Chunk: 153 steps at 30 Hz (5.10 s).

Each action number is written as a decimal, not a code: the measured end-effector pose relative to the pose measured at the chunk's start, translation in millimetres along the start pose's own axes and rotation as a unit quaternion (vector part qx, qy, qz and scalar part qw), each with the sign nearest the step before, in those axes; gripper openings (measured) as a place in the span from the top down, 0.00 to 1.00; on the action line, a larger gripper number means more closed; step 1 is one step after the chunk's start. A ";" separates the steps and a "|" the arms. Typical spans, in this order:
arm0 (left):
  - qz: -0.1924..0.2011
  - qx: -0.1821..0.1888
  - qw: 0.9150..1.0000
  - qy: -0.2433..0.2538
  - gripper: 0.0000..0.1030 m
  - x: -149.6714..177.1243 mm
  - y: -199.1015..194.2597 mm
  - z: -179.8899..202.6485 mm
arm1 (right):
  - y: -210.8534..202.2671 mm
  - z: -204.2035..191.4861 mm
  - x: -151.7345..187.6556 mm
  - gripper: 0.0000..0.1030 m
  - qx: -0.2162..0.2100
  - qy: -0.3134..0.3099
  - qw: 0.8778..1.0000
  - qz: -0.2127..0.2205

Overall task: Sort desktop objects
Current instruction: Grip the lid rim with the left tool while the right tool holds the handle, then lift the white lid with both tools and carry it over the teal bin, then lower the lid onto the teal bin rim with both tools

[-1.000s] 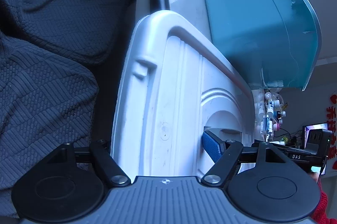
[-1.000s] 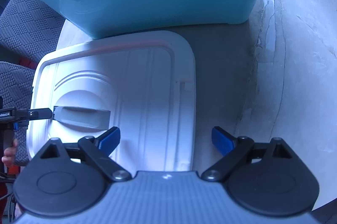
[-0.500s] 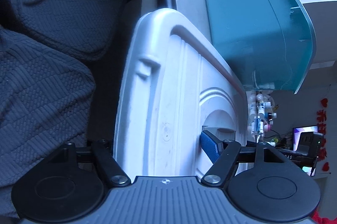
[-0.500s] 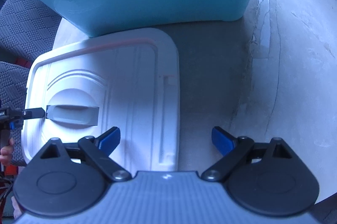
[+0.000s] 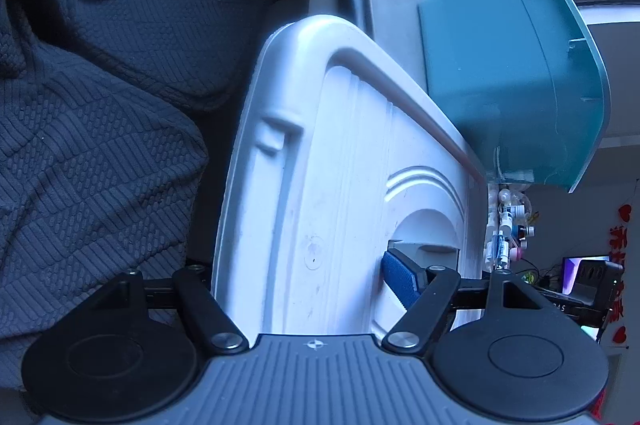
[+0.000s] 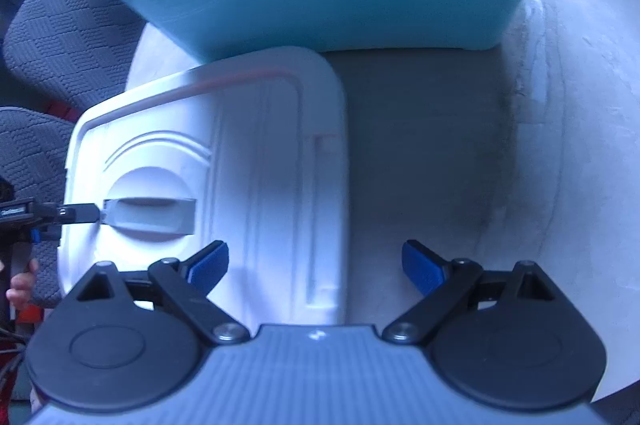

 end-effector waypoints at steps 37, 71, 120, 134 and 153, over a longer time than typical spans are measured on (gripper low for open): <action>0.027 -0.057 0.993 0.103 0.13 16.9 -4.3 68.5 | -55.8 -19.3 -3.9 0.11 -0.049 0.005 0.998 0.043; 0.109 -0.127 0.967 0.192 0.12 244.8 13.1 218.6 | -166.4 107.9 176.0 0.11 -0.121 0.023 0.987 0.105; 0.173 -0.114 0.952 0.226 0.13 -39.9 -34.2 318.6 | -175.0 51.4 -84.2 0.11 -0.123 -0.002 0.975 0.186; 0.192 -0.117 0.952 0.210 0.13 -116.1 22.4 347.9 | -162.8 82.5 -178.1 0.11 -0.124 -0.025 0.975 0.182; 0.183 -0.127 0.959 0.176 0.13 -188.5 77.3 340.7 | -126.6 97.6 -240.3 0.11 -0.119 -0.025 0.980 0.156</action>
Point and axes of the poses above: each gripper's, at about its wrist camera, not at the fingertips, and y roughly the way its jaws point, z to its right, x to its underside, the point moved 9 cm from there along y, roughly the way its jaws point, and after that the axes turned 2 degrees about x, right-handed, at the moved point
